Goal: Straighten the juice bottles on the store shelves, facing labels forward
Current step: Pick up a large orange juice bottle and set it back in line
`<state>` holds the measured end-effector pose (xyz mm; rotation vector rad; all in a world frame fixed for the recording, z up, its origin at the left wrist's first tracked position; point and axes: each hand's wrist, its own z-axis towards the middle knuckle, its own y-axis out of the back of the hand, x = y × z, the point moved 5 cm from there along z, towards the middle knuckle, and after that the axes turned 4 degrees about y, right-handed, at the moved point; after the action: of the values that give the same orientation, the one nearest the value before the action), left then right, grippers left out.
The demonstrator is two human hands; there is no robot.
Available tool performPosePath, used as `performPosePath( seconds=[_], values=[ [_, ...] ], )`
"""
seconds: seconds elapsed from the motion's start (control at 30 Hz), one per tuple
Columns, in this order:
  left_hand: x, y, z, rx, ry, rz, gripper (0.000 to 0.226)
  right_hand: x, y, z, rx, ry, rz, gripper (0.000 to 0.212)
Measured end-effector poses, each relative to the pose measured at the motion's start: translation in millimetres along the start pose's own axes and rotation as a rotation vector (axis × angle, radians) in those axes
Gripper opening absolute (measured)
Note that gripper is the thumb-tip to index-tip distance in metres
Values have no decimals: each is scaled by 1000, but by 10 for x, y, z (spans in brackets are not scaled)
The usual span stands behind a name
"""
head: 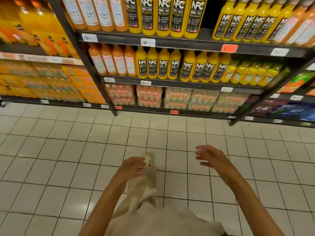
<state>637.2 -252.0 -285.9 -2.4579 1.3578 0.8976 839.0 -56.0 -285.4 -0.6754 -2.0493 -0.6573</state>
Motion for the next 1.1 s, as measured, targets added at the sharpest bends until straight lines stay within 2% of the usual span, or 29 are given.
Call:
performPosePath(
  seconds=[0.17, 0.33, 0.4, 0.5, 0.63, 0.73, 0.77, 0.8, 0.83, 0.9, 0.97, 1.1],
  values=[
    [-1318, 167, 983, 14, -79, 52, 31, 671, 51, 1147, -74, 29, -8, 19],
    [-2929, 39, 1606, 144, -187, 165, 26, 1361, 393, 1927, -192, 50, 17, 19],
    [-3493, -42, 1738, 200, -226, 122, 19, 1706, 562, 2239, -260, 82, 49, 22],
    [-4201, -160, 2013, 177, -328, 75, 22, 2263, 860, 2769, -345, 201, 94, 21],
    [-4890, -466, 2316, 227, -335, 17, 18, 2986, 1288, 3520, -413, 373, 80, 35],
    [-5285, -731, 2472, 286, -271, -118, 23, 3513, 1537, 4019, -417, 464, 39, 50],
    [-5388, -802, 2559, 248, -289, -111, 15, 3660, 1595, 4163, -414, 485, 27, 53],
    [-5485, -859, 2624, 220, -327, -108, 5, 3798, 1641, 4276, -417, 495, 2, 53],
    [-5569, -906, 2671, 181, -378, -68, 16, 3920, 1682, 4397, -429, 497, -17, 47],
    [-5717, -977, 2711, 91, -498, 70, 33, 4119, 1725, 4589, -457, 457, -53, 23],
    [-5787, -1038, 2759, 67, -503, 143, 39, 4218, 1736, 4753, -422, 385, -59, 32],
    [-5870, -1147, 2854, 103, -523, 268, 42, 4241, 1687, 4884, -346, 294, -73, 26]
  ],
)
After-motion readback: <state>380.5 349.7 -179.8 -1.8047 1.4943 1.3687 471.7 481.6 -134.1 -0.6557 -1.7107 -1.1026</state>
